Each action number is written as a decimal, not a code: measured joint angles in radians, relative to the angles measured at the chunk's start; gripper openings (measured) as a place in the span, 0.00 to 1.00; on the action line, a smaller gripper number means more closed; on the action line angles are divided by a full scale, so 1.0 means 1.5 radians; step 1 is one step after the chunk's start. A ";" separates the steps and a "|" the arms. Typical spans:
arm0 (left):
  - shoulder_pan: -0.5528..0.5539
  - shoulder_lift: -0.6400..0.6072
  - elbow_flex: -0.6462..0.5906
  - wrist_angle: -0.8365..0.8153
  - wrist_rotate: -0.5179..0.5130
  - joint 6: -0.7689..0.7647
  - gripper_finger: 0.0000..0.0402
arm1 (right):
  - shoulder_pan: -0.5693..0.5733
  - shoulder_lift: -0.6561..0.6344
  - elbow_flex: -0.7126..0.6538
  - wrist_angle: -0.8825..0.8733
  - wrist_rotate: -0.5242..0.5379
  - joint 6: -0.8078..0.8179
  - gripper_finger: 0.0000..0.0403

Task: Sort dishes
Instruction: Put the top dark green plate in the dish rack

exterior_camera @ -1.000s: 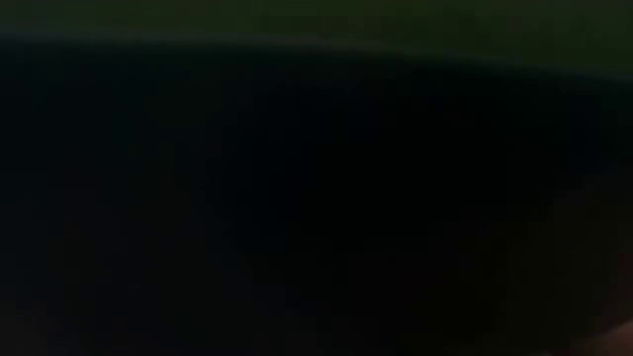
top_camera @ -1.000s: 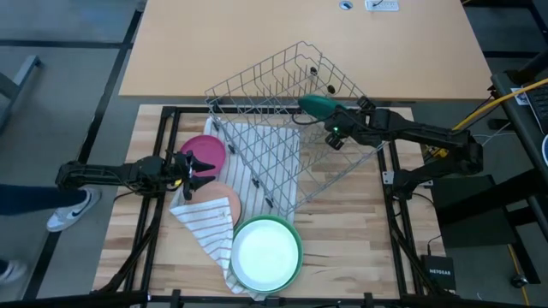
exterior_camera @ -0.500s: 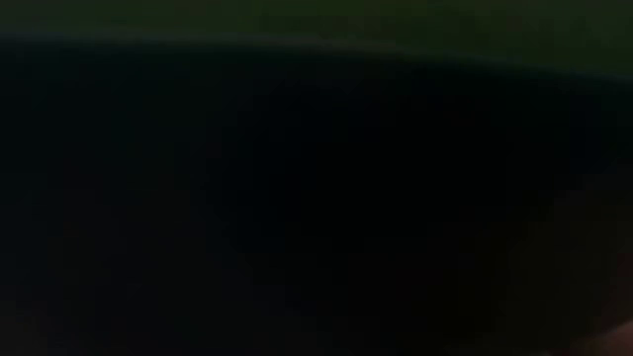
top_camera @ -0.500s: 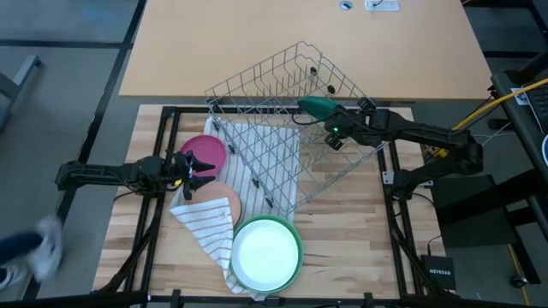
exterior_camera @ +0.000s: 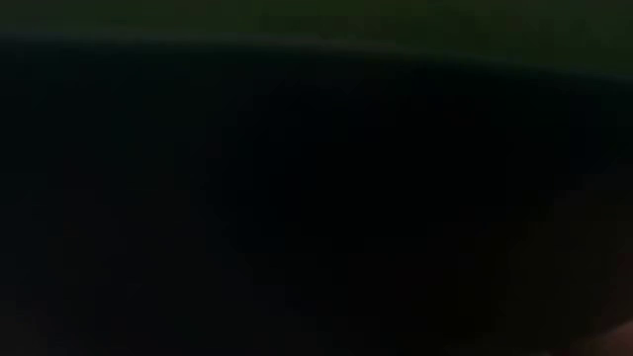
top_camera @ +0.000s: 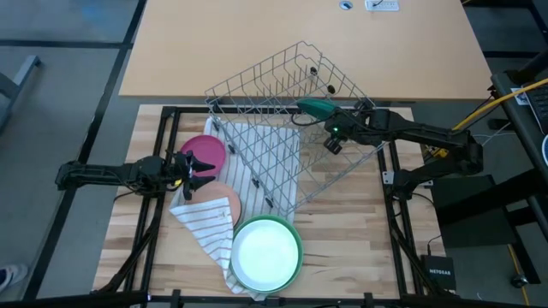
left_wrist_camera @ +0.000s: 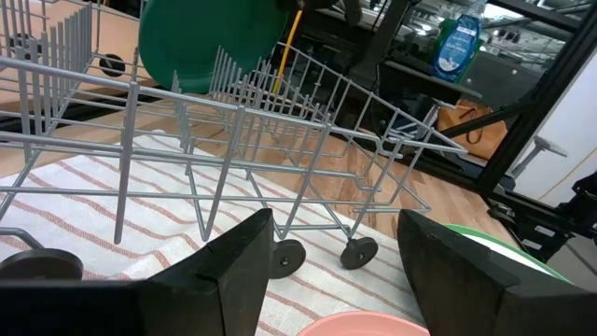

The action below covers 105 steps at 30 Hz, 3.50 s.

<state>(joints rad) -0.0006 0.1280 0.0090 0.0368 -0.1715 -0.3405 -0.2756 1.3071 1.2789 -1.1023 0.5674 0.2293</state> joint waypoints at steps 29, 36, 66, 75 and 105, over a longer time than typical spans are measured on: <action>0.000 0.000 0.000 0.000 0.000 -0.035 0.55 | 0.001 0.000 0.133 -0.160 -0.184 0.041 0.08; 0.000 0.000 0.000 0.000 0.000 -0.030 0.55 | 0.000 0.000 0.155 -0.155 -0.064 0.033 0.08; 0.000 0.000 0.000 0.000 0.000 -0.031 0.55 | 0.000 0.004 0.155 -0.117 -0.053 0.034 0.13; 0.000 0.000 0.000 0.000 0.000 -0.031 0.55 | 0.000 0.054 0.155 -0.121 -0.030 0.022 0.38; 0.000 0.000 0.000 0.000 0.000 -0.031 0.55 | 0.001 0.112 0.156 -0.136 0.105 0.036 0.33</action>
<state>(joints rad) -0.0003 0.1280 0.0093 0.0368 -0.1715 -0.3862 -0.2745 1.4750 1.5124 -1.3064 0.7252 0.2838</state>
